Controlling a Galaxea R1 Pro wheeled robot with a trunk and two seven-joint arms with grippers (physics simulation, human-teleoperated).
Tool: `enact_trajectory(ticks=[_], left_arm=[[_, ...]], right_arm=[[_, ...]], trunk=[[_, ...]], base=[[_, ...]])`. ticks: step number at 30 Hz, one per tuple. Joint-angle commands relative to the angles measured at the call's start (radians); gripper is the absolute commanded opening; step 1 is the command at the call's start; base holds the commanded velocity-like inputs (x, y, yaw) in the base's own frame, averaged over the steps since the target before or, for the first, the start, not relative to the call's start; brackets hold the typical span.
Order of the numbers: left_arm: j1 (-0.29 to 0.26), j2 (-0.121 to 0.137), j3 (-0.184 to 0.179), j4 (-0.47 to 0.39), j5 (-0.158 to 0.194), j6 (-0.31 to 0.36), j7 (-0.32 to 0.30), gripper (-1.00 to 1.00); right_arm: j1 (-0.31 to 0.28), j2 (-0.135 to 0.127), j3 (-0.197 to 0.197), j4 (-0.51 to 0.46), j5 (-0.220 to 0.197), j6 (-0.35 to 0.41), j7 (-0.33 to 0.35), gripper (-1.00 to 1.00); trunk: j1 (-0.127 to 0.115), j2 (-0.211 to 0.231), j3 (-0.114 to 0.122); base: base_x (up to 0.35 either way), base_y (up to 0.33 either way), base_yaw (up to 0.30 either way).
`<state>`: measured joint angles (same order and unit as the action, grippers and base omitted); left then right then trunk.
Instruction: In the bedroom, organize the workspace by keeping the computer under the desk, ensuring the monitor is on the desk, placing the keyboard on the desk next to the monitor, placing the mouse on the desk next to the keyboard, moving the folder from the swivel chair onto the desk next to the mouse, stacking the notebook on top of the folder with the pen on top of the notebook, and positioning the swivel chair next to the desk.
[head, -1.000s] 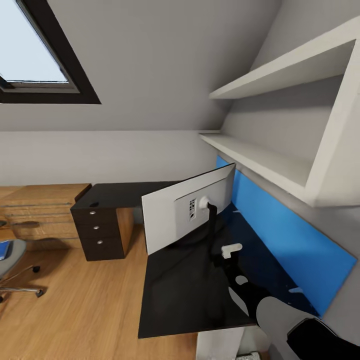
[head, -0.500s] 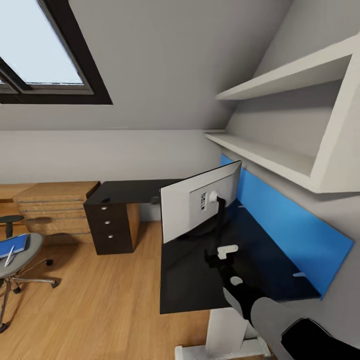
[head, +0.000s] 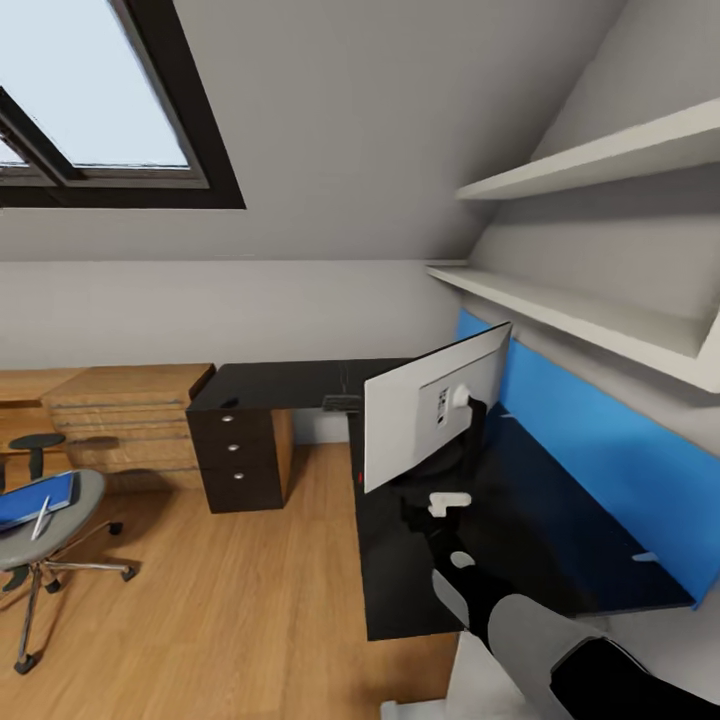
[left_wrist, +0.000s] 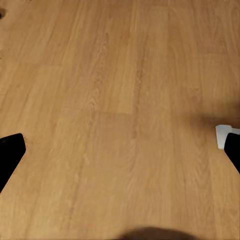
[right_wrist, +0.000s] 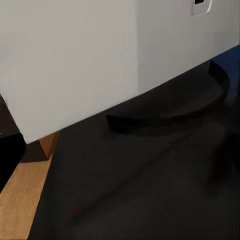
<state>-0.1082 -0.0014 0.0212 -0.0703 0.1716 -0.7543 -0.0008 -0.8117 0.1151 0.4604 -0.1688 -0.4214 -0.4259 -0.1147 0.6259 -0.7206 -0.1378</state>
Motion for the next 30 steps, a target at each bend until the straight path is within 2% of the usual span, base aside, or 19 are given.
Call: enact_trajectory(ticks=[1,5,10,12,17,30], left_arm=[[-0.001,0.000,0.002,0.001,0.000,-0.002,-0.001,1.00],[-0.001,0.000,0.002,0.001,0.000,-0.002,-0.002,1.00],[-0.001,0.000,0.002,0.000,0.000,-0.003,-0.004,1.00],[-0.001,0.000,0.002,0.000,0.000,-0.005,-0.005,1.00],[-0.001,0.000,0.001,0.000,-0.001,-0.006,-0.006,1.00],[-0.001,0.000,0.000,0.000,-0.001,-0.007,-0.006,1.00]], right_arm=[[-0.001,0.003,0.008,-0.004,-0.012,-0.004,-0.008,1.00],[-0.001,0.011,0.008,-0.019,-0.020,-0.008,-0.036,1.00],[-0.001,0.025,0.010,-0.039,-0.024,-0.012,-0.131,1.00],[-0.001,0.043,0.011,-0.046,-0.023,-0.014,-0.177,1.00],[-0.001,0.059,0.010,-0.048,-0.020,-0.015,-0.213,1.00],[0.002,0.039,0.008,-0.048,-0.018,-0.019,-0.222,1.00]], trunk=[[0.000,-0.001,-0.002],[0.000,-0.001,-0.002],[0.000,-0.001,-0.002],[0.000,-0.001,-0.002],[0.000,-0.001,-0.002],[0.000,-0.001,-0.002]], base=[[0.044,0.328,0.000],[0.026,0.332,0.000],[0.010,0.315,0.000],[0.003,0.154,0.000],[0.002,0.073,0.000],[0.000,0.011,0.000]])
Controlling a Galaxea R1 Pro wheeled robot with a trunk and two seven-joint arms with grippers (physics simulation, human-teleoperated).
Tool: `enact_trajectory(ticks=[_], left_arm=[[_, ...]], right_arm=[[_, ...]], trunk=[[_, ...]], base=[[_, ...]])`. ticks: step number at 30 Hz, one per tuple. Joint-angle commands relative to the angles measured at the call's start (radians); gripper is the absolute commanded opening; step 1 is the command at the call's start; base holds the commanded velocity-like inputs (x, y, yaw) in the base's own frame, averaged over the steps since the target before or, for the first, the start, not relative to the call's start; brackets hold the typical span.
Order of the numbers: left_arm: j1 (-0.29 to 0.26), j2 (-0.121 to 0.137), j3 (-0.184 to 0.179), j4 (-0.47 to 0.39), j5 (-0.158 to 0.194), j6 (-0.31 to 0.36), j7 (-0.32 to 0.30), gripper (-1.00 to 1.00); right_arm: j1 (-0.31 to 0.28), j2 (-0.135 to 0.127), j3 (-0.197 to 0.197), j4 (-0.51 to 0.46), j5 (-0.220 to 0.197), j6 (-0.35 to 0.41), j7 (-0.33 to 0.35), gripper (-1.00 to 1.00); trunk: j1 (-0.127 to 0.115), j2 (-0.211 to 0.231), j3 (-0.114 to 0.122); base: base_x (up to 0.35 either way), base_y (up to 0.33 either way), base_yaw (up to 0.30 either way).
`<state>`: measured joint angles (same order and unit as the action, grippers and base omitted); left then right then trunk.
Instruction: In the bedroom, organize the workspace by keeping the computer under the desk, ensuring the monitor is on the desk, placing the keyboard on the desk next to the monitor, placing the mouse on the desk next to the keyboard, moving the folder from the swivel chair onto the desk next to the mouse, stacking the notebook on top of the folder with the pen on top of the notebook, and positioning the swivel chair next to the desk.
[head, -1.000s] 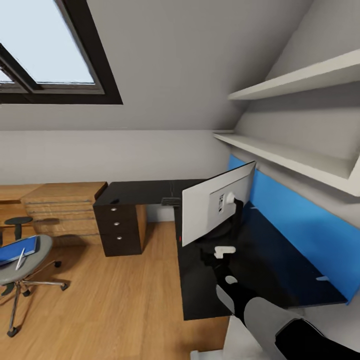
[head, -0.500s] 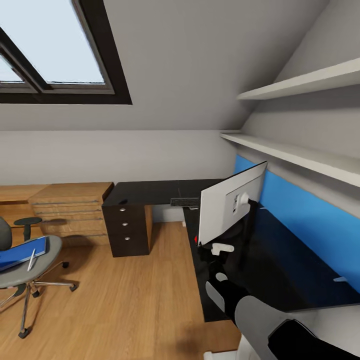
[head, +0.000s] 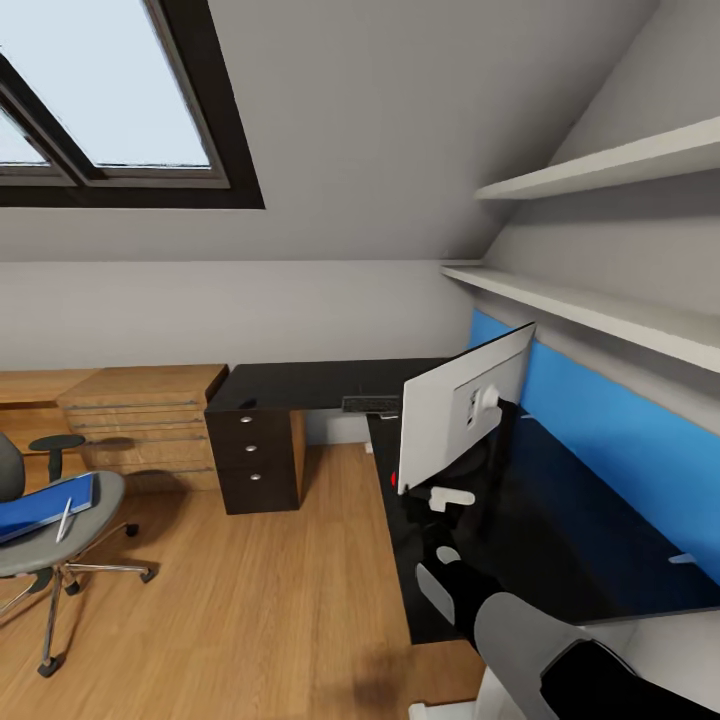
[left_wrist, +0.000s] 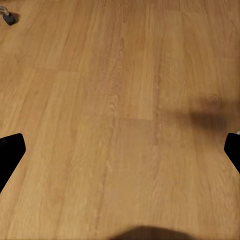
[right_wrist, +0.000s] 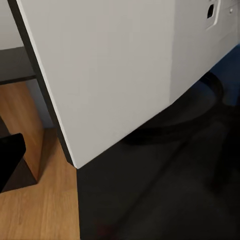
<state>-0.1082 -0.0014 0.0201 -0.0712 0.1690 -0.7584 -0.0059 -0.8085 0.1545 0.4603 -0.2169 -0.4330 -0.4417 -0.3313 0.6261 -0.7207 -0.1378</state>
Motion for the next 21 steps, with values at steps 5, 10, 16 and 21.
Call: enact_trajectory(ticks=[5,10,16,21], left_arm=[[-0.001,0.000,0.001,0.001,0.001,-0.003,0.000,1.00],[-0.001,0.000,0.001,0.001,0.001,-0.003,0.001,1.00],[-0.001,0.000,0.001,0.001,0.001,-0.003,0.001,1.00],[-0.001,0.000,0.002,0.001,0.001,-0.002,0.001,1.00]], right_arm=[[0.008,-0.003,0.010,-0.001,-0.002,-0.008,-0.006,1.00],[0.015,-0.003,0.011,-0.004,0.008,-0.019,-0.007,1.00],[0.018,-0.001,0.012,-0.005,0.034,-0.024,-0.008,1.00],[0.018,0.001,0.014,-0.006,0.047,-0.026,-0.009,1.00]], trunk=[[0.000,-0.001,-0.002],[0.000,-0.001,-0.002],[0.000,-0.001,-0.002],[0.000,-0.001,-0.002]], base=[[0.000,0.001,0.000],[0.000,0.000,0.000],[0.000,0.025,0.000],[0.000,0.183,0.000]])
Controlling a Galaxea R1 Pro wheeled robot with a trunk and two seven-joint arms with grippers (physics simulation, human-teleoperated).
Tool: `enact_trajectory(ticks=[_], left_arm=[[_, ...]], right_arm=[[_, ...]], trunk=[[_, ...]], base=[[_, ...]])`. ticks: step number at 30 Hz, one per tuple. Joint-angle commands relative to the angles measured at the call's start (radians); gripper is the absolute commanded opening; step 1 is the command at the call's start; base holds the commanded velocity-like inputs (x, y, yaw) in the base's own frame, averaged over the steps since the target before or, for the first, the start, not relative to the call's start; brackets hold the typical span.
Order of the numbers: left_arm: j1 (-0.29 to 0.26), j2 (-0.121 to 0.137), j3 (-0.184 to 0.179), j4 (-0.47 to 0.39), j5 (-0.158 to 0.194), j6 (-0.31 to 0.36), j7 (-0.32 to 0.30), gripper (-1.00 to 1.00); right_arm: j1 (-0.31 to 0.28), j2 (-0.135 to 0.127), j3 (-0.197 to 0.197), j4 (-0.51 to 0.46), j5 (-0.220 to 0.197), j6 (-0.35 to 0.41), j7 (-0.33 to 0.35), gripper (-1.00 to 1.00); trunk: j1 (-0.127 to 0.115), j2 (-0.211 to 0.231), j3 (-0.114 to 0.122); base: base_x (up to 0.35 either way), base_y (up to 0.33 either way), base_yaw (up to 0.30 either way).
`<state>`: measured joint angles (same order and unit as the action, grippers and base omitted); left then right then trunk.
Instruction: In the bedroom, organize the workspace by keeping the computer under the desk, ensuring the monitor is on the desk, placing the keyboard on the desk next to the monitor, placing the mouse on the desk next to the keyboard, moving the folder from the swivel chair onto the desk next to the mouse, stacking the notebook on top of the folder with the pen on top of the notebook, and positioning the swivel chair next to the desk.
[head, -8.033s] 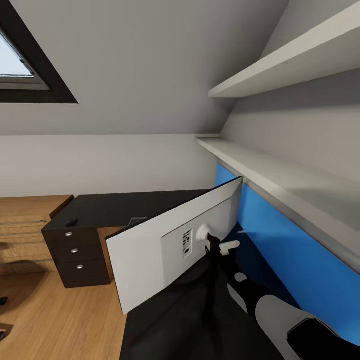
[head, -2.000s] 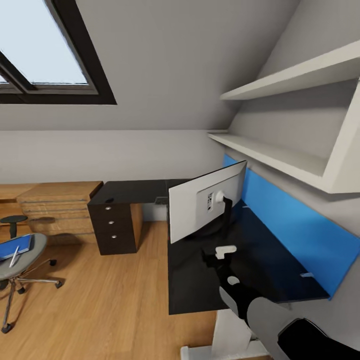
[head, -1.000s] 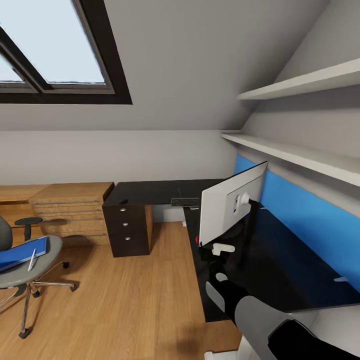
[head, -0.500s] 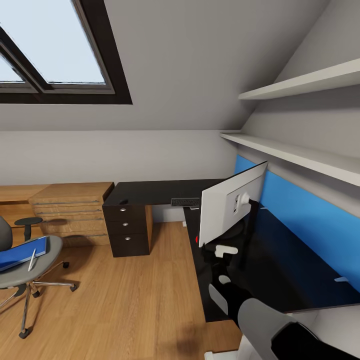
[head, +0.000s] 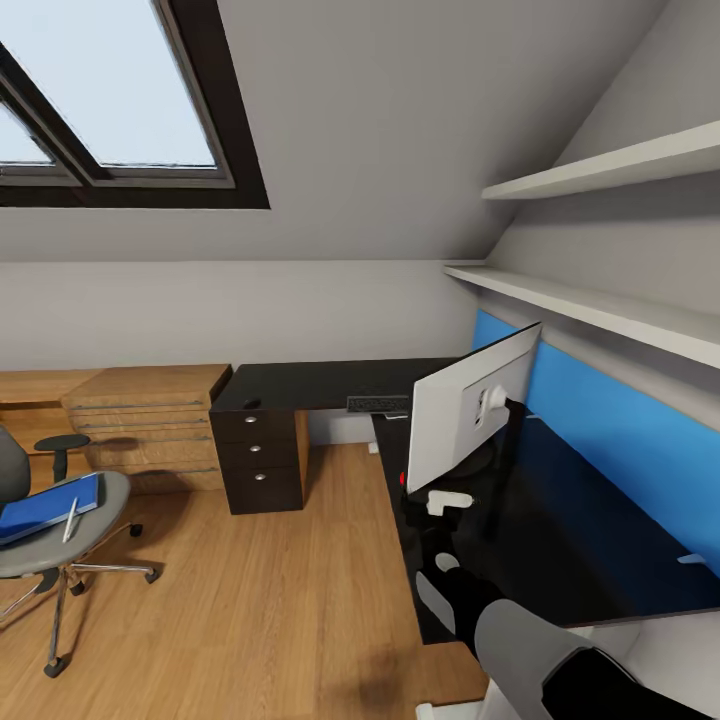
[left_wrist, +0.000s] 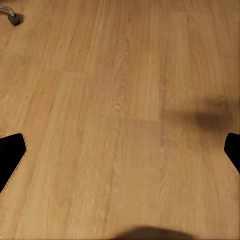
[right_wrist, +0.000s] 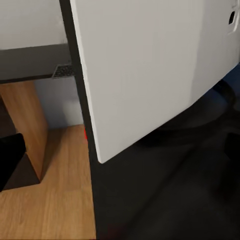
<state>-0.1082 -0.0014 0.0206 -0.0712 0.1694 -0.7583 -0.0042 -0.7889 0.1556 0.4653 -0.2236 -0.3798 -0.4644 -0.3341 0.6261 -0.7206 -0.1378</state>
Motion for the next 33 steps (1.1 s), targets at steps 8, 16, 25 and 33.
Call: enact_trajectory(ticks=[8,16,25,33], left_arm=[[-0.001,0.000,0.001,0.001,0.001,-0.003,0.000,1.00],[-0.001,0.000,0.002,0.001,0.002,-0.003,0.000,1.00],[-0.001,0.000,0.002,0.001,0.002,-0.003,0.000,1.00],[-0.001,0.000,0.002,0.001,0.002,-0.003,0.001,1.00]], right_arm=[[-0.001,0.004,0.013,-0.002,-0.002,-0.002,-0.007,1.00],[0.001,0.015,0.018,-0.015,0.001,-0.001,-0.007,1.00],[0.009,0.019,0.017,-0.050,0.002,-0.001,-0.009,1.00],[0.011,0.018,0.013,-0.082,0.004,-0.002,-0.044,1.00]], trunk=[[0.000,-0.001,-0.002],[0.000,-0.001,-0.002],[0.000,-0.001,-0.002],[0.000,-0.001,-0.002]], base=[[0.000,0.212,0.000],[0.000,0.045,0.000],[0.000,0.007,0.000],[0.000,0.001,0.000]])
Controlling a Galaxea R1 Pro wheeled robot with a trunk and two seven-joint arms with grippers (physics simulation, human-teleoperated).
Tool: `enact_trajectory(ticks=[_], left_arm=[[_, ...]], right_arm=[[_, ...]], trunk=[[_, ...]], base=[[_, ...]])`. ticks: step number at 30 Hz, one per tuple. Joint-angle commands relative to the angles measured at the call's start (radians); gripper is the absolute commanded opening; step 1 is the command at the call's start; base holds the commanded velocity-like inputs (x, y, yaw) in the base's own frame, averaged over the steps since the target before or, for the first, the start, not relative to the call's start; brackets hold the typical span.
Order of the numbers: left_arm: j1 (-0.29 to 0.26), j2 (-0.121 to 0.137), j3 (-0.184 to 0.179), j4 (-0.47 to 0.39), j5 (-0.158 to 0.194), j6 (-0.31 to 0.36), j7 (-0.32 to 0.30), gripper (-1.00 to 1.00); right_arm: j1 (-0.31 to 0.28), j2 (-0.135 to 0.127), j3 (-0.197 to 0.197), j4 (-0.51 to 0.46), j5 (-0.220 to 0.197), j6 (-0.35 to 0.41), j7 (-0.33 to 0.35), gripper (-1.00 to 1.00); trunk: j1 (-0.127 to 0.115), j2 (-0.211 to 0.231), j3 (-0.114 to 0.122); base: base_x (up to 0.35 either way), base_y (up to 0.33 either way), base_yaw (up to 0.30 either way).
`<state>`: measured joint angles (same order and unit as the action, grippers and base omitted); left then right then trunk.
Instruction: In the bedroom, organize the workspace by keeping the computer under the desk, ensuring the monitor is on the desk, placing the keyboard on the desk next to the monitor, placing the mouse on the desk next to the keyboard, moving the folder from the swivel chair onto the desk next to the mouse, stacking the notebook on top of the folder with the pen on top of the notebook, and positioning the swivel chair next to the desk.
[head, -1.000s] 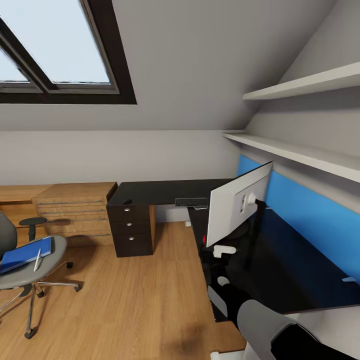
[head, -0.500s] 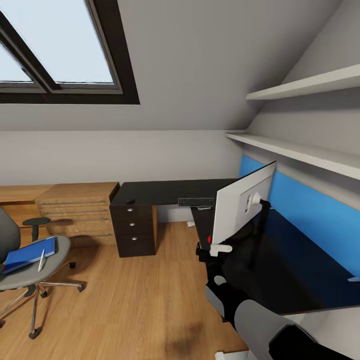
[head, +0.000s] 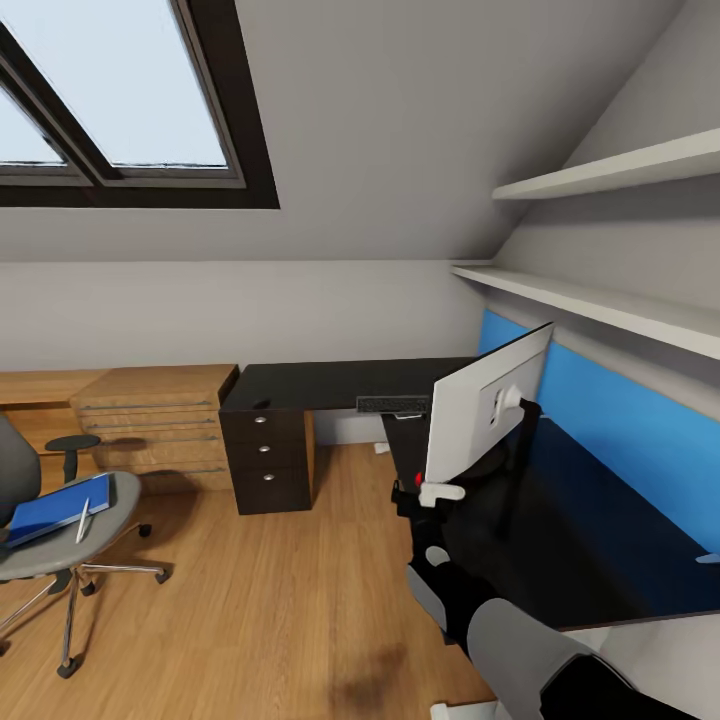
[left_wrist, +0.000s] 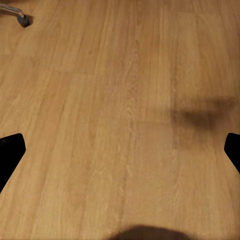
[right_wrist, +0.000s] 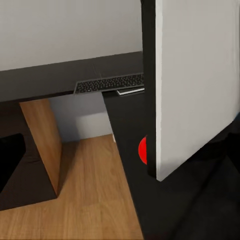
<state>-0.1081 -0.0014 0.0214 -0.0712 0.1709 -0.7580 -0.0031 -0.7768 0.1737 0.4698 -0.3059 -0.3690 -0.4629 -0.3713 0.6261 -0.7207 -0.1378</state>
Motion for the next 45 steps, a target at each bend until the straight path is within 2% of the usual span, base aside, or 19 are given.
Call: enact_trajectory(ticks=[1,6,14,19,32,35,39,45], left_arm=[[-0.001,0.000,0.002,0.001,0.001,-0.003,0.000,1.00],[-0.001,0.000,0.002,0.001,0.001,-0.003,0.000,1.00],[-0.001,0.000,0.002,0.001,0.001,-0.003,0.000,1.00],[-0.001,0.000,0.002,0.001,0.001,-0.003,0.000,1.00],[-0.001,0.000,0.002,0.001,0.001,-0.003,0.000,1.00],[-0.001,0.000,0.002,0.001,0.001,-0.003,0.000,1.00],[-0.001,0.000,0.002,0.001,0.001,-0.003,0.000,1.00],[-0.001,0.000,0.002,0.001,0.001,-0.003,0.000,1.00]], right_arm=[[-0.001,-0.001,0.008,-0.007,-0.007,-0.003,-0.018,1.00],[-0.001,-0.002,0.009,-0.055,0.002,-0.003,-0.121,1.00],[-0.001,-0.002,0.009,-0.079,0.066,-0.001,-0.188,1.00],[-0.001,-0.003,0.009,-0.102,0.078,0.001,-0.211,1.00],[-0.001,-0.016,0.007,-0.139,0.082,0.016,-0.220,1.00],[-0.001,-0.021,0.007,-0.162,0.082,0.039,-0.222,1.00],[-0.001,-0.045,0.007,-0.241,0.081,0.125,-0.232,1.00],[-0.001,-0.059,0.007,-0.288,0.081,0.208,-0.241,1.00]], trunk=[[0.000,-0.001,-0.002],[0.000,-0.001,-0.002],[0.000,-0.001,-0.002],[0.000,-0.001,-0.002],[0.000,-0.001,-0.002],[0.000,-0.001,-0.002],[0.000,-0.001,-0.002],[0.000,-0.001,-0.002]], base=[[0.000,0.000,0.000],[0.000,0.000,0.000],[0.000,0.000,0.000],[0.000,0.000,0.000],[0.000,0.000,0.000],[0.000,0.000,0.000],[0.000,0.000,0.000],[0.000,0.000,0.000]])
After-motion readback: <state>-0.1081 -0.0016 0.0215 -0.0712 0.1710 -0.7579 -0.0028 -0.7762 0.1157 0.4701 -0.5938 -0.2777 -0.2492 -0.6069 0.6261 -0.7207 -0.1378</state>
